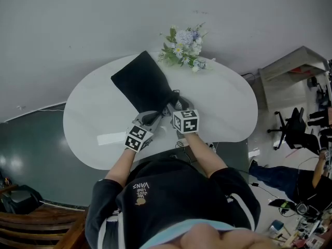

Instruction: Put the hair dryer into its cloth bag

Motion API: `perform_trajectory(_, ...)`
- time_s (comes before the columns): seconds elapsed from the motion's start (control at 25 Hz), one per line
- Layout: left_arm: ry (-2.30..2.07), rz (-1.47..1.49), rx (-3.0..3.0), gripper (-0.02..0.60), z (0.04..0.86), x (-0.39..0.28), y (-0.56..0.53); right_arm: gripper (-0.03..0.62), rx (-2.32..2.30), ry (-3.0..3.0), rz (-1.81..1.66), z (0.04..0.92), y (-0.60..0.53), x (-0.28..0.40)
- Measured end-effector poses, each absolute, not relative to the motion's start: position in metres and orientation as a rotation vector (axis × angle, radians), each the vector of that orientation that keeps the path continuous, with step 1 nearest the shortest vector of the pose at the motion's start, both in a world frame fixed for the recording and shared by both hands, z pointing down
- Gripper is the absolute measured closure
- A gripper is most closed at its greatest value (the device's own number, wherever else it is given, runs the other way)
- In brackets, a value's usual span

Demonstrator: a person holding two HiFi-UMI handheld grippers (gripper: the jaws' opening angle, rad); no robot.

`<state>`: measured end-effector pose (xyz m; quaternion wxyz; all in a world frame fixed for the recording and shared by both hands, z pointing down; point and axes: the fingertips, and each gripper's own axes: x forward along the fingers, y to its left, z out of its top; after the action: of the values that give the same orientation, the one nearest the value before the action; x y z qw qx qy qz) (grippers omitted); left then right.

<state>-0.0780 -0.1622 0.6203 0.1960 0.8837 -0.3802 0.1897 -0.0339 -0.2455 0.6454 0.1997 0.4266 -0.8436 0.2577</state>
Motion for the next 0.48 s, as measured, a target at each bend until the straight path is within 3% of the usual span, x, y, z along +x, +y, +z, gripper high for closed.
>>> perform_trajectory(0.24, -1.03, 0.615, 2.505, 0.415, 0.623, -0.058, -0.153, 0.361, 1.301, -2.3, 0.765, 0.649, -0.243, 0.005)
perform_trajectory(0.48, -1.06, 0.661, 2.517, 0.358, 0.624, -0.049, -0.147, 0.361, 1.335, -2.272, 0.788, 0.651, -0.223, 0.031)
